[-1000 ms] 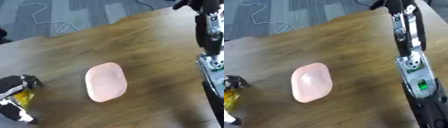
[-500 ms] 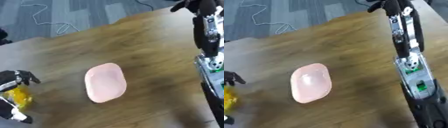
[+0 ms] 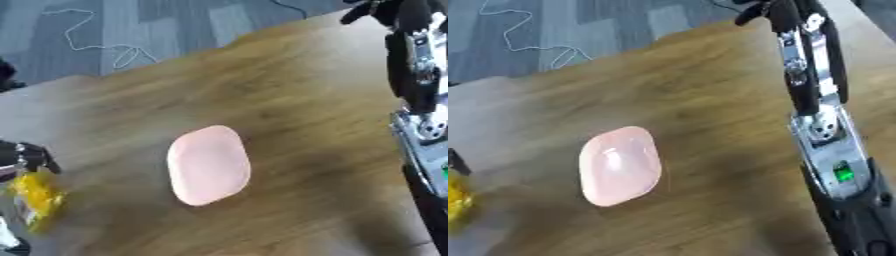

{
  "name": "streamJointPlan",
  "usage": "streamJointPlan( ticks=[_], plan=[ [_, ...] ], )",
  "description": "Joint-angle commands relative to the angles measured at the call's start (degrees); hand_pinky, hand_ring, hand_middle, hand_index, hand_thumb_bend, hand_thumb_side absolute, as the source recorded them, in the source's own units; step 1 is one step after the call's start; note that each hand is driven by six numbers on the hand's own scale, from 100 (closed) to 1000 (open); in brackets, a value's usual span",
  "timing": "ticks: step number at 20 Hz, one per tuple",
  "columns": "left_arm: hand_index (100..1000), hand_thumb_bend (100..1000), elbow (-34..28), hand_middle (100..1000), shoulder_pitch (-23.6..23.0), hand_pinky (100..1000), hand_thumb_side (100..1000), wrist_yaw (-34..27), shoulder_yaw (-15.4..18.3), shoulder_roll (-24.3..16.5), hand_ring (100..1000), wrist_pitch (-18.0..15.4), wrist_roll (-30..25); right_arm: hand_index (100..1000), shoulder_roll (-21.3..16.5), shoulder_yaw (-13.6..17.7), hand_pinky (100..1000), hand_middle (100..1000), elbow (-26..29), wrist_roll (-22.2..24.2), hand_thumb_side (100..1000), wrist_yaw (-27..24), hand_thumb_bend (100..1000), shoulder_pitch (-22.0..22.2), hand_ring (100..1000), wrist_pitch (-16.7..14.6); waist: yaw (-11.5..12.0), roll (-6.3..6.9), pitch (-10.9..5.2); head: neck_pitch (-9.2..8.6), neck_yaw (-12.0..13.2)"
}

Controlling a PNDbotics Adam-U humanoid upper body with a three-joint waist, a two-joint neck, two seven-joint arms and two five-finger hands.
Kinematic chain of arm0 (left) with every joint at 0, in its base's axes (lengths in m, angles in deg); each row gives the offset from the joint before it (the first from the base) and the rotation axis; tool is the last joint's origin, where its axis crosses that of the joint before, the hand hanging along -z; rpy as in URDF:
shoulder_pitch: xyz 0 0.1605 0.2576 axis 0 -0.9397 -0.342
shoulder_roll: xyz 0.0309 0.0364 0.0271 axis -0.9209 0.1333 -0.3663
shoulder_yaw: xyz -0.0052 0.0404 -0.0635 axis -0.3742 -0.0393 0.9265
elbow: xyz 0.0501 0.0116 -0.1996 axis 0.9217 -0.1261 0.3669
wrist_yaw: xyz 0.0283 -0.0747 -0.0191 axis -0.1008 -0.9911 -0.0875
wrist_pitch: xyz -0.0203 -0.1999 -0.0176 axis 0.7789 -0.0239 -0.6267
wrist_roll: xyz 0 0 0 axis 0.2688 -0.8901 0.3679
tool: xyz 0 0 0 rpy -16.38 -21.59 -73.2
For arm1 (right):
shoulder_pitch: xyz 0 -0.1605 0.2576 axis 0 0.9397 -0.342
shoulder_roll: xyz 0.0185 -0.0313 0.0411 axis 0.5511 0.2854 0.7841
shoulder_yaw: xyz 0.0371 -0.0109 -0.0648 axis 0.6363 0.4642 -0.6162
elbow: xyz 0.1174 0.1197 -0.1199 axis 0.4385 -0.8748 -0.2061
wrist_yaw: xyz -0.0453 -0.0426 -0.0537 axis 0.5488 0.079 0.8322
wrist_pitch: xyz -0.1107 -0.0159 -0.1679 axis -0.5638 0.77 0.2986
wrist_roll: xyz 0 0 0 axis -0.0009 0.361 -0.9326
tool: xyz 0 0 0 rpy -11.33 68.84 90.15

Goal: Pick up objects on the table and place them in the box.

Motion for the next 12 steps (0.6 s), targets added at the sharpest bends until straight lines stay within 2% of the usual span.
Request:
streamJointPlan(
  ticks=[1, 12],
  plan=[
    [831, 1000, -0.76, 756, 1.01, 698, 356, 2.52, -0.32, -3.55, 733, -2.87, 0.49, 819, -1.39, 0.25, 553, 741, 0.46, -0.04, 921, -0.01, 100, -0.13, 687, -0.11, -0.13, 0.03, -0.83, 0.20, 0.63],
    [824, 1000, -2.02, 751, 1.43, 708, 359, 12.96, -0.22, -3.30, 732, -7.32, 5.01, 817, -1.54, 0.27, 553, 740, 0.46, -0.02, 924, 0.06, 100, -0.28, 687, -0.19, -0.77, -0.06, -0.13, 0.89, 0.89]
  ],
)
